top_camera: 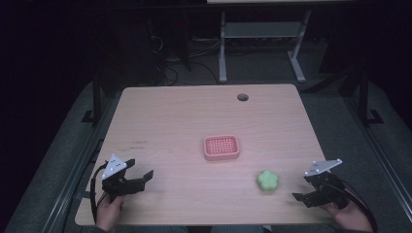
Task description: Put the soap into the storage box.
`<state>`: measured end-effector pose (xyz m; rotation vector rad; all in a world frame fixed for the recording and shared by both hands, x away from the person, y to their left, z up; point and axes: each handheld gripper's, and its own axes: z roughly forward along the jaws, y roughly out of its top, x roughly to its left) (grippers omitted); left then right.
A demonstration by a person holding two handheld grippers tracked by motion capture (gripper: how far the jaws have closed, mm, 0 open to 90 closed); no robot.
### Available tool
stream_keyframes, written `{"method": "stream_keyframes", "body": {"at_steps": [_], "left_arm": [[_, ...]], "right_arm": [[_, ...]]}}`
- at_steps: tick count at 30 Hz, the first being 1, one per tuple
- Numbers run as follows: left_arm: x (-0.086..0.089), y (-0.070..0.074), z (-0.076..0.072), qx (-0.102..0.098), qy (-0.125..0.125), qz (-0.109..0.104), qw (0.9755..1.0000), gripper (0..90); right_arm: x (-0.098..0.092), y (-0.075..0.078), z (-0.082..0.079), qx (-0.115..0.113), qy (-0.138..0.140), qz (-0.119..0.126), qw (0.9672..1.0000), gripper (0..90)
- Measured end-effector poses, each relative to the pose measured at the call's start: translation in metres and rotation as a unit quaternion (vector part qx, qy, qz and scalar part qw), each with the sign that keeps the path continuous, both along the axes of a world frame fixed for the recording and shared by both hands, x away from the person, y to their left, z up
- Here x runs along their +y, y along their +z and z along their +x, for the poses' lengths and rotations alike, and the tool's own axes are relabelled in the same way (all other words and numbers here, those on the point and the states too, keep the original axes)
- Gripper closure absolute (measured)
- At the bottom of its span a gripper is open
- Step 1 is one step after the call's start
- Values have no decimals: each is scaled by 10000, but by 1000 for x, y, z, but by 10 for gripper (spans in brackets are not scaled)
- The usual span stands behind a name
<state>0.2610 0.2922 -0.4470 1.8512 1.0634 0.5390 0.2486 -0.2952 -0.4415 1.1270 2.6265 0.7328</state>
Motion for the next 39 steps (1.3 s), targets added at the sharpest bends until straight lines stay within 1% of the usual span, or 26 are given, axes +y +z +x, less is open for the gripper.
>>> {"method": "stream_keyframes", "body": {"at_steps": [4, 5, 7, 8, 11, 14, 20, 24, 25, 32, 37, 38, 39], "left_arm": [[0, 0, -1, 16, 1, 6, 10000, 142], [0, -1, -1, 23, 1, 0, 10000, 143], [1, 0, -1, 16, -20, 25, 10000, 143], [1, 0, -2, -3, -20, 15, 10000, 143], [1, 1, -3, -26, 2, 11, 10000, 143], [2, 0, -3, 1, 25, 40, 10000, 143], [2, 0, -3, 15, 33, 54, 10000, 143], [2, 0, -3, -4, 13, 46, 10000, 142], [2, 0, -4, -2, 26, 43, 10000, 143], [2, 0, -3, 10, 40, 59, 10000, 142], [2, 0, -4, 4, 32, 53, 10000, 143], [2, 0, -4, 7, 33, 50, 10000, 143], [2, 0, -4, 13, 29, 42, 10000, 143]], "right_arm": [[5, 1, 1, 25, 27, -24, 10000, 221], [6, 1, 1, 10, 86, -39, 10000, 220], [8, 2, 1, 27, 83, -60, 9999, 220], [9, 2, 2, 11, 130, -71, 9999, 221], [14, 6, 3, -4, 182, -79, 9998, 220], [20, 10, 5, -4, 288, -143, 9995, 214], [28, 15, 8, -21, 391, -201, 9990, 213], [36, 17, 11, -17, 533, -248, 9983, 214], [40, 19, 13, -6, 579, -297, 9979, 214], [46, 24, 18, 5, 669, -315, 9973, 213], [57, 27, 23, 70, 781, -374, 9962, 205], [62, 27, 24, 70, 816, -399, 9958, 203], [62, 27, 24, 70, 816, -399, 9958, 203]]}}
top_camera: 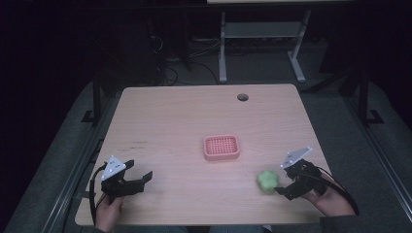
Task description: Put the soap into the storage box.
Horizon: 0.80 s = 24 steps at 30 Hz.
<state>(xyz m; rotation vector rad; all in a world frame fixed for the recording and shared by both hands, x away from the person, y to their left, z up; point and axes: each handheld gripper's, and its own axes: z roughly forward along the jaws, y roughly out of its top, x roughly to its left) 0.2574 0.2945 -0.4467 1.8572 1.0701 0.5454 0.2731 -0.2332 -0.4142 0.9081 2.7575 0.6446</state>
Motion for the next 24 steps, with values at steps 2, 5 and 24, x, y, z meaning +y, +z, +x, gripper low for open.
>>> {"method": "stream_keyframes", "body": {"at_steps": [2, 5, 24], "left_arm": [[0, 0, 0, -16, 2, -13, 10000, 143], [0, 0, 0, -19, 1, -30, 10000, 143], [-1, 0, 0, -3, -13, -12, 10000, 143]], "right_arm": [[5, 0, 2, 11, 39, 6, 10000, 203], [14, -1, 6, 61, 126, -70, 9999, 200], [38, -10, 23, 312, 272, -428, 9982, 189]]}}
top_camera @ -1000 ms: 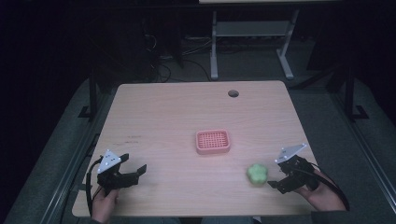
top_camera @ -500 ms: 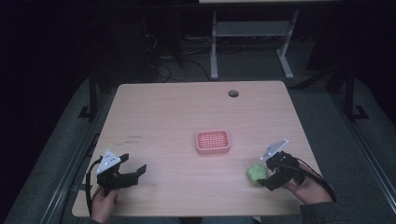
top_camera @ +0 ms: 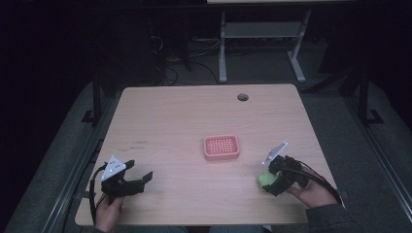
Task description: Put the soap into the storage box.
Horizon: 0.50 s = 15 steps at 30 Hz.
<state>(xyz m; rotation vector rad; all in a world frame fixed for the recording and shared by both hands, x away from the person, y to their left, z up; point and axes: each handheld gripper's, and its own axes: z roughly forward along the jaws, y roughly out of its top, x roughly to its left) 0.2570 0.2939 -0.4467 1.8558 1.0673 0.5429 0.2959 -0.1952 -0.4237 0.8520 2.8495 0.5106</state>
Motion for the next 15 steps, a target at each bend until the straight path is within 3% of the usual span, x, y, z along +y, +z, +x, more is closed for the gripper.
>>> {"method": "stream_keyframes", "body": {"at_steps": [6, 15], "left_arm": [[-1, -1, 0, 5, -18, -1, 10000, 143], [0, 0, 0, -1, 0, -4, 10000, 143]], "right_arm": [[6, -7, 3, 171, -3, -62, 9998, 185], [10, -13, 7, 238, -35, -232, 9994, 191]]}}
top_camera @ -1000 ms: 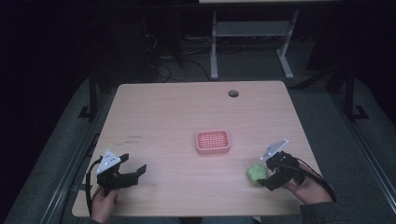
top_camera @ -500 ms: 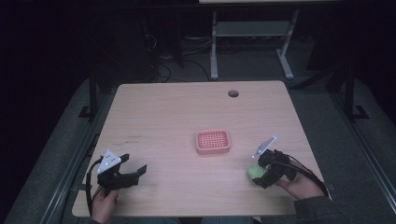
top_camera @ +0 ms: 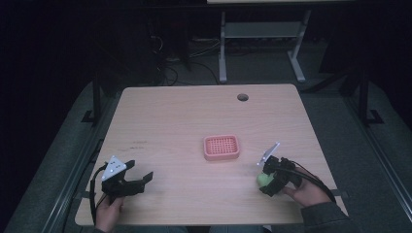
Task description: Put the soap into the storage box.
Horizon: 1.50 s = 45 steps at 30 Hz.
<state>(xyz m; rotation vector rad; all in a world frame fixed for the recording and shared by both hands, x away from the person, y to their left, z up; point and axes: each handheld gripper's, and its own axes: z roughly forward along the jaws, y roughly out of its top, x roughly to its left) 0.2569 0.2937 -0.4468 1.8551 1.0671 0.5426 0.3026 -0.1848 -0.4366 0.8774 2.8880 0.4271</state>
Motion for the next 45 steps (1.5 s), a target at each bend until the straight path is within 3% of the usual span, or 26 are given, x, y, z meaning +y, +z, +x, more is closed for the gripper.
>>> {"method": "stream_keyframes", "body": {"at_steps": [13, 26, 45], "left_arm": [[2, 1, 0, -26, 26, -34, 10000, 143], [2, 1, 0, -26, 22, -24, 10000, 143], [3, 2, -1, -30, 61, -54, 10000, 143]], "right_arm": [[8, -7, 3, 67, -12, -212, 9998, 227], [7, -9, 4, 185, -95, -211, 9996, 252], [5, -8, 4, 179, 57, -143, 9997, 259]]}}
